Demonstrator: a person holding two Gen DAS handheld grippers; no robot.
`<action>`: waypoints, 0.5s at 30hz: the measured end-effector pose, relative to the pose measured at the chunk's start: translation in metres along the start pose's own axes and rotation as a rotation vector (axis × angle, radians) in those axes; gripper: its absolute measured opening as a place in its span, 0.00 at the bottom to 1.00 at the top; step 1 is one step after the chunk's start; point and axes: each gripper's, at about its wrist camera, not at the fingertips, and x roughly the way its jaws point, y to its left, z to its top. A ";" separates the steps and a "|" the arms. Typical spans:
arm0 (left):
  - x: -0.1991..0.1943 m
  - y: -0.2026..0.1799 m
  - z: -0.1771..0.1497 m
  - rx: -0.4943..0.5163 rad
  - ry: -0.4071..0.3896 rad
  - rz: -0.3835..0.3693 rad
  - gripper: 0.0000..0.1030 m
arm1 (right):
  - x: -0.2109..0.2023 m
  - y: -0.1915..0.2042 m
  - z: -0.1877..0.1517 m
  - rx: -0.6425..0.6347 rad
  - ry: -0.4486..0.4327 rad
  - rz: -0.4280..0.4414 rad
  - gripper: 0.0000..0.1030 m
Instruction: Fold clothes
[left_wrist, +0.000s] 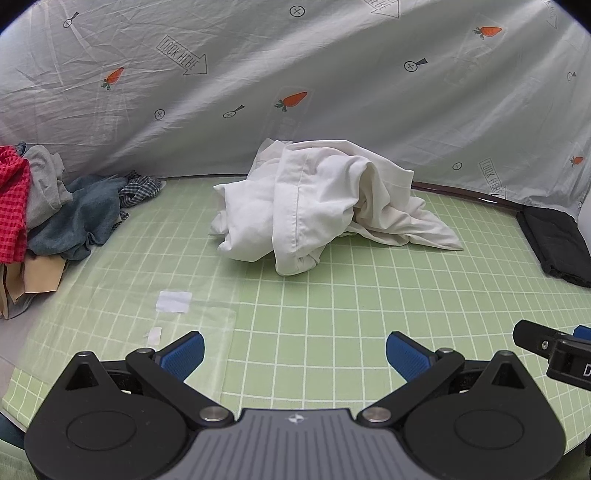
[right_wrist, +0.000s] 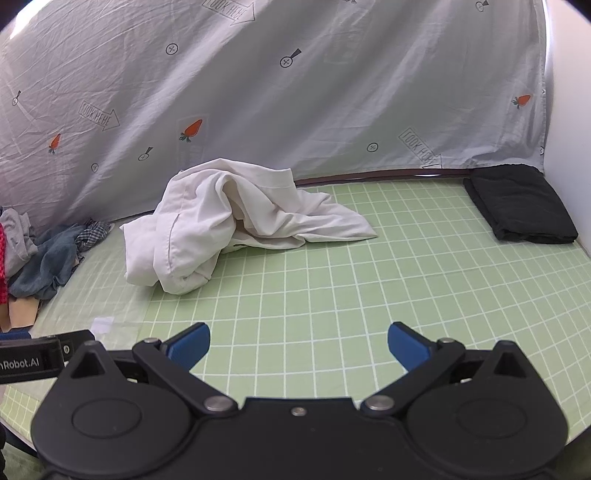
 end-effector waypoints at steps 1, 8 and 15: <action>0.000 -0.001 0.001 -0.001 0.003 0.001 1.00 | 0.000 0.000 0.000 0.000 0.000 0.000 1.00; 0.000 0.000 -0.001 -0.002 0.007 0.004 1.00 | -0.001 -0.001 0.000 -0.001 0.004 0.001 1.00; 0.001 0.001 -0.002 0.000 0.011 0.006 1.00 | -0.002 -0.001 -0.001 -0.002 0.003 0.003 1.00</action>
